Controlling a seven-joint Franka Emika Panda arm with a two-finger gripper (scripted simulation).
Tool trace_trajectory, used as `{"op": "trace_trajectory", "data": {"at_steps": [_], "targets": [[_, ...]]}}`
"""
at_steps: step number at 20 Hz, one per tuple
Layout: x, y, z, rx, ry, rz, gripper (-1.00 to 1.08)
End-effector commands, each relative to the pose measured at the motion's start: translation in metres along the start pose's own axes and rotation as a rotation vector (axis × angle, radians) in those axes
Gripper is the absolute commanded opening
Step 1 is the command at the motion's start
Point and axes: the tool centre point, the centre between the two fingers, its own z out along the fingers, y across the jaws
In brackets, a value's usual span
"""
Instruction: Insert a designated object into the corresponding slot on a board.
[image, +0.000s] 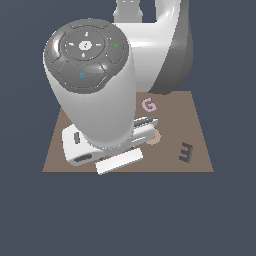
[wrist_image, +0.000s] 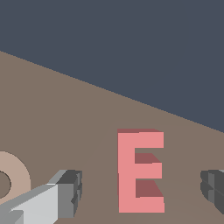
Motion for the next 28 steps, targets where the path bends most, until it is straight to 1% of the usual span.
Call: {"op": "trace_trajectory", "data": {"at_steps": [1,10,19,20,28], "targets": [[0.003,0.001,0.002,0.000,0.001,-0.009,1.00],[0.004,0.001,0.002,0.000,0.001,-0.010,1.00],[0.003,0.000,0.022,0.000,0.001,-0.010,1.00],[0.003,0.000,0.022,0.000,0.001,-0.010,-1.00],[0.003,0.000,0.022,0.000,0.001,-0.010,-1.00]]}}
